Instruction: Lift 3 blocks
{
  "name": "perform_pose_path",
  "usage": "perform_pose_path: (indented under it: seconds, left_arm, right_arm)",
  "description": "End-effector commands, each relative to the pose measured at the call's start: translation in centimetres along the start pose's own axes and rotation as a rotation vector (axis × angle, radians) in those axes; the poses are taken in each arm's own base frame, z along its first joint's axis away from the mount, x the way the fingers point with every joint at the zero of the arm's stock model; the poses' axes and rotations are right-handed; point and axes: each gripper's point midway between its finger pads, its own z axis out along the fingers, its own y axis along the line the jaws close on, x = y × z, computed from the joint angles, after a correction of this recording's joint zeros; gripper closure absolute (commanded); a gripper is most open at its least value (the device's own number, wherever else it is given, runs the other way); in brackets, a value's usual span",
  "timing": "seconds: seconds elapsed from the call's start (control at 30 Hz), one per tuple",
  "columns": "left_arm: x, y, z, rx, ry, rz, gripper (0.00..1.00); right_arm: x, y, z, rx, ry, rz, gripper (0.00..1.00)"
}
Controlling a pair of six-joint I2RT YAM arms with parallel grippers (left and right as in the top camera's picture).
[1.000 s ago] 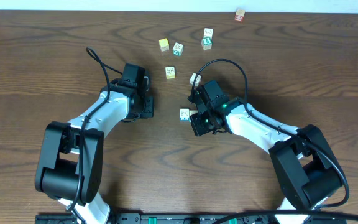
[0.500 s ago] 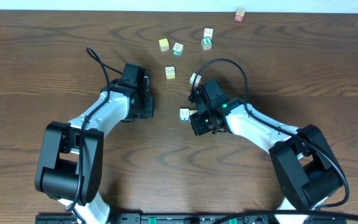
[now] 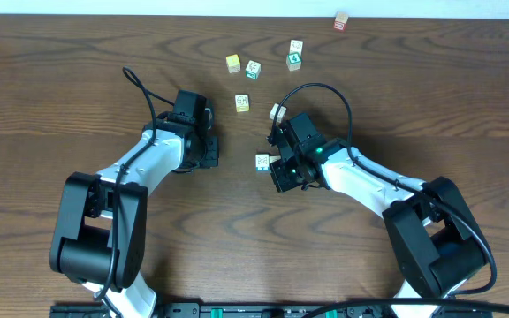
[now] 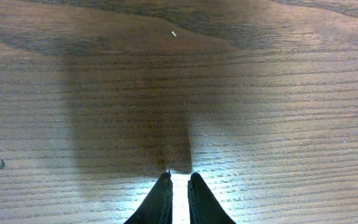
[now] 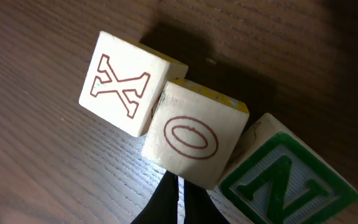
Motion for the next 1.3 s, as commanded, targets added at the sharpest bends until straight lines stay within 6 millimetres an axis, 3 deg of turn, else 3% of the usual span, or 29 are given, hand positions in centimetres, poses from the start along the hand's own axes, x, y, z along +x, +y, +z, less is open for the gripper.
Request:
perform_pose_path:
  seconds: [0.0,0.43,0.7,1.27]
  left_arm:
    - [0.1,0.1,-0.4,-0.003,-0.007,-0.002,0.89]
    - [0.1,0.1,-0.4,-0.003,-0.007,-0.002,0.88]
    - [0.1,0.1,-0.4,-0.003,-0.007,-0.002,0.88]
    - [0.1,0.1,-0.4,-0.004,-0.007,-0.002,0.88]
  right_arm:
    - [0.1,0.3,0.2,-0.009,0.003,0.007,0.97]
    - [-0.2,0.4,0.2,-0.012,-0.011,0.011,0.96]
    - [0.7,0.0,0.2,0.007,0.025,0.019,0.97]
    - [-0.6,-0.5,0.1,0.038,-0.031,0.01,0.94]
